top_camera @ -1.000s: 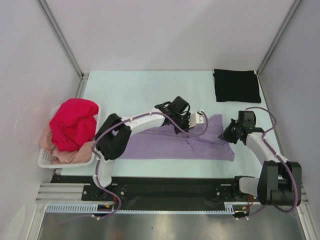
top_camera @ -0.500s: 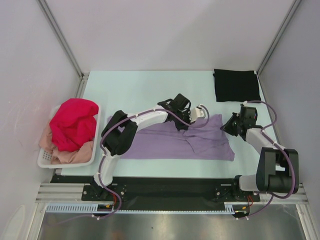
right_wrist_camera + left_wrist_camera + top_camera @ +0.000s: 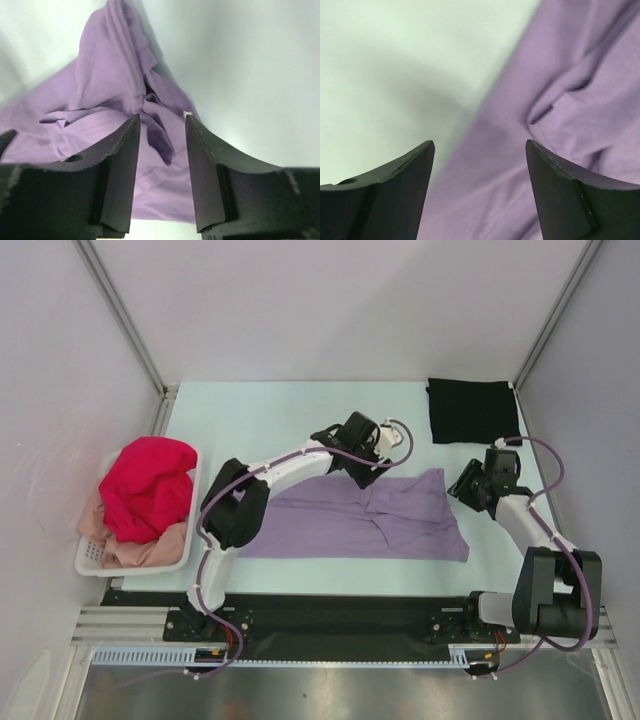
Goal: Fold and stack the t-shirts
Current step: Fold the tshirt
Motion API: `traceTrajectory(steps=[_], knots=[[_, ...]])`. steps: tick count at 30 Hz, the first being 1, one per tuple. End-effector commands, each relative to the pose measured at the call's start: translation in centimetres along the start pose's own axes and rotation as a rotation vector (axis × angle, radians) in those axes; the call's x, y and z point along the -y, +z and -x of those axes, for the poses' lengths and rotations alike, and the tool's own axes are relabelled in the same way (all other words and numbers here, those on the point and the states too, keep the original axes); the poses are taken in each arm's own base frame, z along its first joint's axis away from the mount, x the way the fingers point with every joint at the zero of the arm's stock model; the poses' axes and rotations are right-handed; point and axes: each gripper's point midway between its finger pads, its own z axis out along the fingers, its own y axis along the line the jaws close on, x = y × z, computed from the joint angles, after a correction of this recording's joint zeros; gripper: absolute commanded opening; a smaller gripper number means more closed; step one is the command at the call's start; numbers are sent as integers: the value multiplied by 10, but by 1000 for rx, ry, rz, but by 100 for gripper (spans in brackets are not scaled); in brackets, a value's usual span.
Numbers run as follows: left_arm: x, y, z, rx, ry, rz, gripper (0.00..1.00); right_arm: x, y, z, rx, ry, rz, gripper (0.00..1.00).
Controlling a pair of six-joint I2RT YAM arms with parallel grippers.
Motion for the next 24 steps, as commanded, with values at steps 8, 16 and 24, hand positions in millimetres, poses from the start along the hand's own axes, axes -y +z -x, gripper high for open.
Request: traceTrajectory(steps=[8, 16, 24], knots=[[-43, -71, -19, -71, -15, 119, 79, 3, -33, 29, 95, -43, -47, 52], [-141, -123, -143, -239, -170, 351, 80, -35, 29, 50, -28, -89, 125, 50], [-159, -126, -236, -372, -288, 386, 78, -26, 61, 29, -102, -66, 113, 18]])
